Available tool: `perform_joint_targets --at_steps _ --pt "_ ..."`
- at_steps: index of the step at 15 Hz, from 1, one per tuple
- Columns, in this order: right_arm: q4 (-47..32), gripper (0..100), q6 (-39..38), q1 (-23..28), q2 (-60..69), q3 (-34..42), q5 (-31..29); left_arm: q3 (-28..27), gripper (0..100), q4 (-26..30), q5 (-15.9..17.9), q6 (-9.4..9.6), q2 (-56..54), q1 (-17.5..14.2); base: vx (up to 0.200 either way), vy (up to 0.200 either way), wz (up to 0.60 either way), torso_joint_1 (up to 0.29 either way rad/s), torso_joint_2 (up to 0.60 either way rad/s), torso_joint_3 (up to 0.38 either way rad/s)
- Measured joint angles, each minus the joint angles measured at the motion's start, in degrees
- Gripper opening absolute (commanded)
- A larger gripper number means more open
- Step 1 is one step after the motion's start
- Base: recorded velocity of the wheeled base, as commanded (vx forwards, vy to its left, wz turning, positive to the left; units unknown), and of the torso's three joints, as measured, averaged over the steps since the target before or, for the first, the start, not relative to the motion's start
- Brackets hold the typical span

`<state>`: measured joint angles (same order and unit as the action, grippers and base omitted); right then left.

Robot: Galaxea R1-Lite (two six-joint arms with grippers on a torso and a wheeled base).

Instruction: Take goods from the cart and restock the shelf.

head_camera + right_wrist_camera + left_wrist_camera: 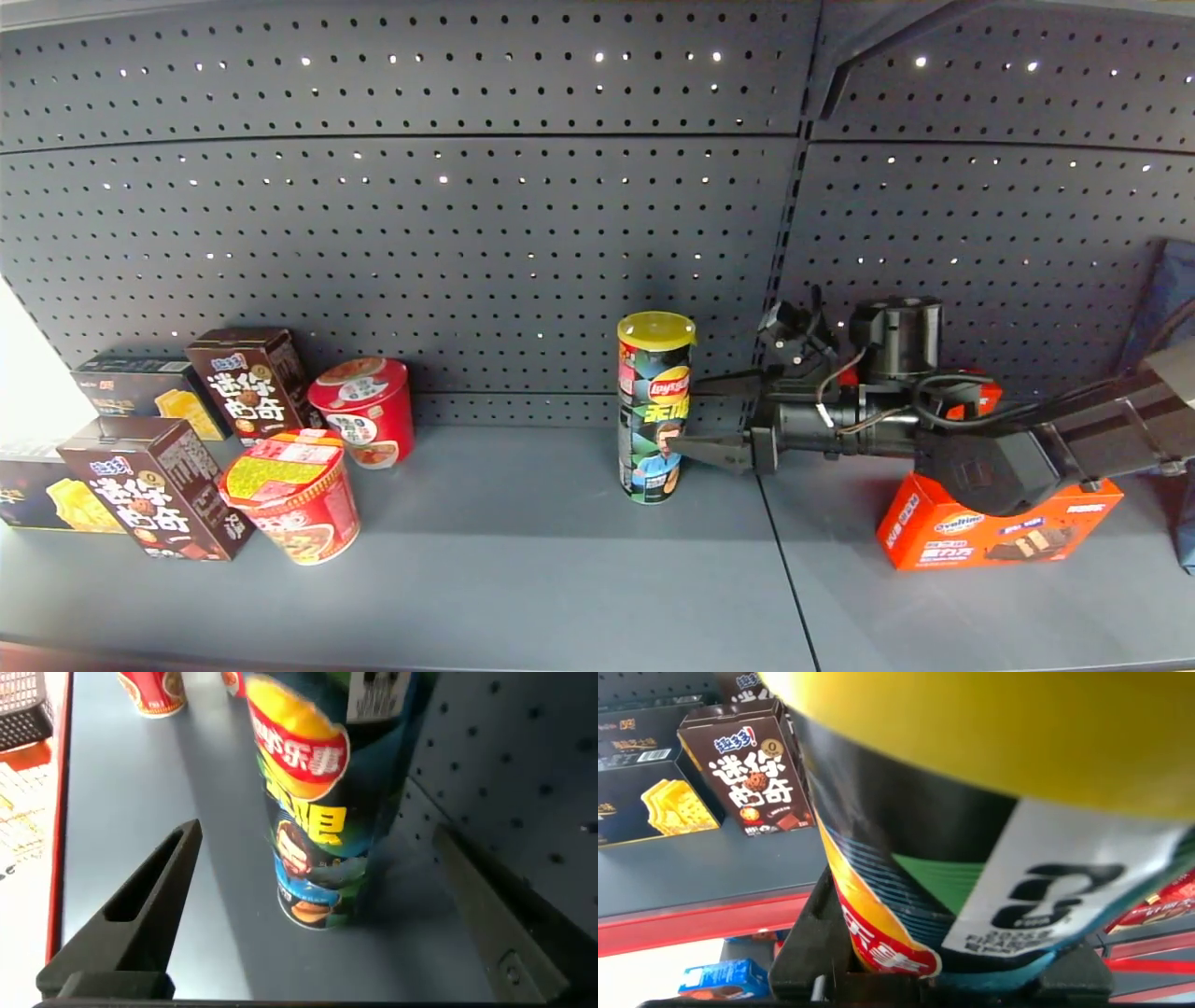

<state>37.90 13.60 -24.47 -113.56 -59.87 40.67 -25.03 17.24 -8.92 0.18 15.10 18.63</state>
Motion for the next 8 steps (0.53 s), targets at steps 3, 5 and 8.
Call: perform_joint_targets --at_steps 3,5,8 --pt "0.2 100 -0.1 -1.1 -3.2 -2.1 0.0 0.0 0 0.0 0.0 -0.28 -0.1 0.0 0.000 0.000 0.00 0.000 0.00 0.000" --pt "0.3 100 -0.1 -1.9 -5.5 -4.1 0.0 0.1 0 0.1 0.0 -0.26 -0.1 0.0 0.000 0.000 0.00 0.000 0.00 0.000" --pt "0.1 100 -0.5 -2.8 -8.5 -7.4 0.0 0.1 0 0.2 -0.1 -0.26 -0.1 -0.1 0.000 0.000 0.00 0.000 0.00 0.000"
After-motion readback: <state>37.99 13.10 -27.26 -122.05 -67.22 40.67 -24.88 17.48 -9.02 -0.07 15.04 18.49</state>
